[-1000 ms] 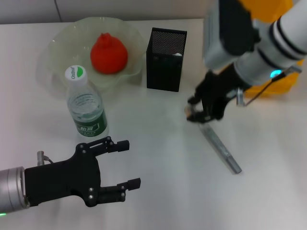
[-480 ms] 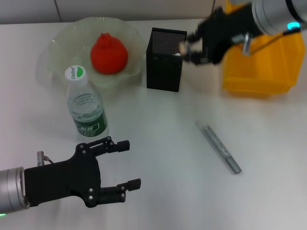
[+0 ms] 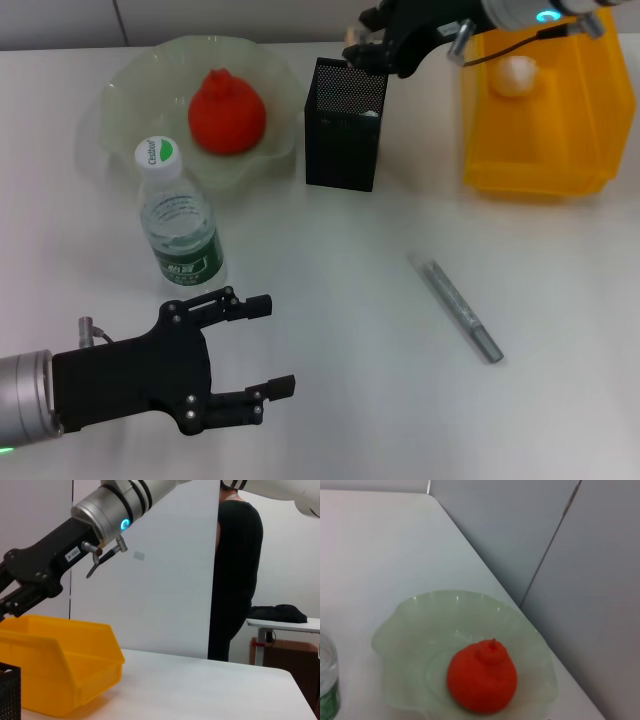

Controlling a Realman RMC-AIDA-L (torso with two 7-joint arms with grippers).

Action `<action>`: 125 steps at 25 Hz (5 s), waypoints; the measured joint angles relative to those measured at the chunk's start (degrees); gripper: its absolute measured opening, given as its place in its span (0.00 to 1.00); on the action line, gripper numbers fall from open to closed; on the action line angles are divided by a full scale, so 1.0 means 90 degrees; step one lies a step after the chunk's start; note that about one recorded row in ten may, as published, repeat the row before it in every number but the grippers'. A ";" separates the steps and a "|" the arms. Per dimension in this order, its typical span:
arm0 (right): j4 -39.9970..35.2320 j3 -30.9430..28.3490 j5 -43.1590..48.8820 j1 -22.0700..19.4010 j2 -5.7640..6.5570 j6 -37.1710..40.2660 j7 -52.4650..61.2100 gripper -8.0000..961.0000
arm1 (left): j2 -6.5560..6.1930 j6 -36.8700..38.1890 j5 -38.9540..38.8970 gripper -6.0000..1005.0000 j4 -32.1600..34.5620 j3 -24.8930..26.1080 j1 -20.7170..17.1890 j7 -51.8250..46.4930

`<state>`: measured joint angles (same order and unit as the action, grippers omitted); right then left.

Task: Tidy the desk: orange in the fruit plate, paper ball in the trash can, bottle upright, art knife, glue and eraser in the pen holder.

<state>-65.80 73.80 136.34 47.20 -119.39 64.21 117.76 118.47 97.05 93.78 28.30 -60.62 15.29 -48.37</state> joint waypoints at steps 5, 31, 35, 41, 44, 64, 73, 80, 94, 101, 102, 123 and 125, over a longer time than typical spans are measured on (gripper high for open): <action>0.0380 0.0018 -0.0090 0.0162 0.0011 -0.0141 -0.0034 0.42 | 0.0000 0.0015 0.0000 0.81 -0.0007 0.0016 -0.0010 0.0002; -0.1053 -0.0044 0.0633 -0.0161 0.0021 0.1182 0.2324 0.59 | -0.0015 0.0115 0.0001 0.81 0.0007 -0.0012 -0.0010 0.0004; -0.2527 0.0551 0.1529 -0.0755 -0.0008 0.2280 0.4087 0.68 | -0.0019 0.0127 0.0000 0.81 0.0046 -0.0013 -0.0003 -0.0012; -0.3207 0.2103 0.2170 -0.1502 -0.0017 0.2618 0.5241 0.87 | -0.0014 0.0128 0.0000 0.81 0.0050 -0.0023 0.0045 -0.0042; -0.2967 0.2398 0.2132 -0.1619 -0.0028 0.2475 0.5497 0.87 | -0.0011 0.0128 0.0000 0.81 0.0049 -0.0027 0.0049 -0.0042; -0.1174 0.2560 0.1417 -0.1574 -0.0032 0.1574 0.5668 0.78 | -0.0008 0.0121 0.0000 0.81 0.0000 -0.0032 0.0042 0.0003; -0.0891 0.2554 0.1408 -0.1547 -0.0027 0.1445 0.5657 0.45 | 0.0000 0.0110 0.0000 0.81 0.0000 -0.0042 0.0020 0.0003; -0.0710 0.2556 0.1403 -0.1539 -0.0035 0.1391 0.5654 0.36 | 0.0000 0.0103 0.0000 0.81 0.0000 -0.0047 0.0020 0.0004; -0.0489 0.2579 0.1124 -0.1534 -0.0034 0.1218 0.5394 0.19 | 0.0000 0.0103 0.0000 0.81 0.0000 -0.0052 0.0010 0.0004; -0.2553 0.1379 -0.0526 -0.2667 -0.0006 0.1159 0.4010 0.15 | 0.0000 0.0125 0.0000 0.81 0.0001 -0.0052 -0.0003 0.0004; -0.2859 0.1127 -0.1038 -0.2935 -0.0013 0.0953 0.3533 0.15 | 0.0000 0.0124 0.0001 0.81 0.0001 -0.0052 -0.0002 0.0003; 0.4110 -0.0561 -0.7827 -0.0520 0.0004 -0.1223 -0.5787 0.18 | 0.0000 0.0112 0.0000 0.81 -0.0007 -0.0051 0.0049 0.0003; 0.4305 -0.0544 -0.7836 -0.0389 -0.0010 -0.1396 -0.5881 0.20 | 0.0000 0.0117 0.0000 0.81 0.0004 -0.0052 0.0053 0.0003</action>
<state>-27.06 68.90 65.82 43.71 -119.48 51.65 64.83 118.48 98.11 93.77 28.34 -61.08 15.77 -48.34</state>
